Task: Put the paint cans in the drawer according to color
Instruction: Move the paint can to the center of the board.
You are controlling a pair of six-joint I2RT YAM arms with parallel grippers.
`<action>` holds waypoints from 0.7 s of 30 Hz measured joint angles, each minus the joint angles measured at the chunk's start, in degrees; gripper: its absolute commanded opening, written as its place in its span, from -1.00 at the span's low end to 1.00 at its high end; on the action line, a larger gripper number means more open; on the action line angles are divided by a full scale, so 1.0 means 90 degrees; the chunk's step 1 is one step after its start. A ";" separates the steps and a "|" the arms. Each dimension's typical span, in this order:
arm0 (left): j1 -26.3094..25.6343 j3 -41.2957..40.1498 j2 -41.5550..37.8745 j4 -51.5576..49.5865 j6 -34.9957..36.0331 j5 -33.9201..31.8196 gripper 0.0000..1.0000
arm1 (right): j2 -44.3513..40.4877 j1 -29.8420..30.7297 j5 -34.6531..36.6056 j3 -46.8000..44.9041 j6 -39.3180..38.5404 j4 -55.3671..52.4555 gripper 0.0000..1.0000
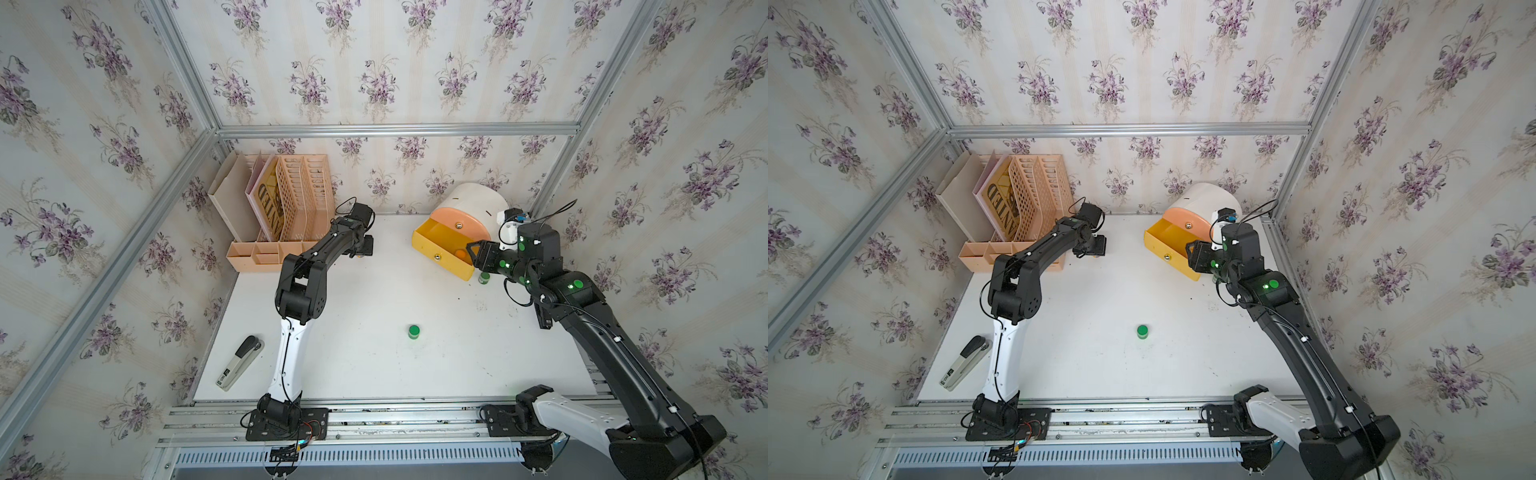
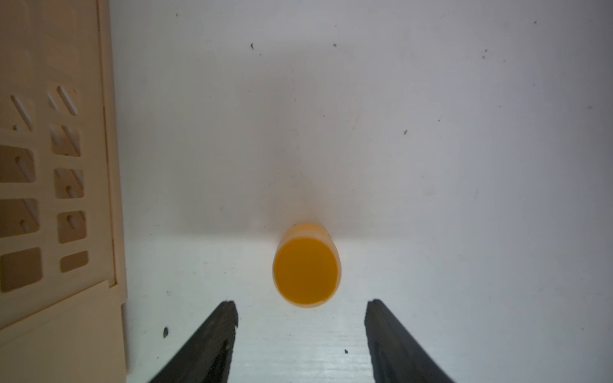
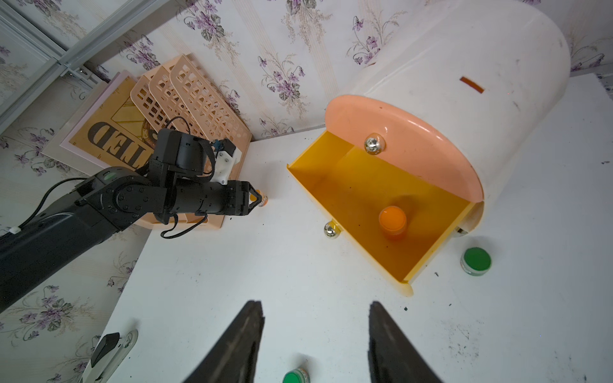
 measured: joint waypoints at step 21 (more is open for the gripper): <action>-0.0095 0.0032 0.0168 0.0066 0.0104 0.0034 -0.28 | -0.0002 0.0000 0.0002 -0.0029 -0.0015 -0.0010 0.10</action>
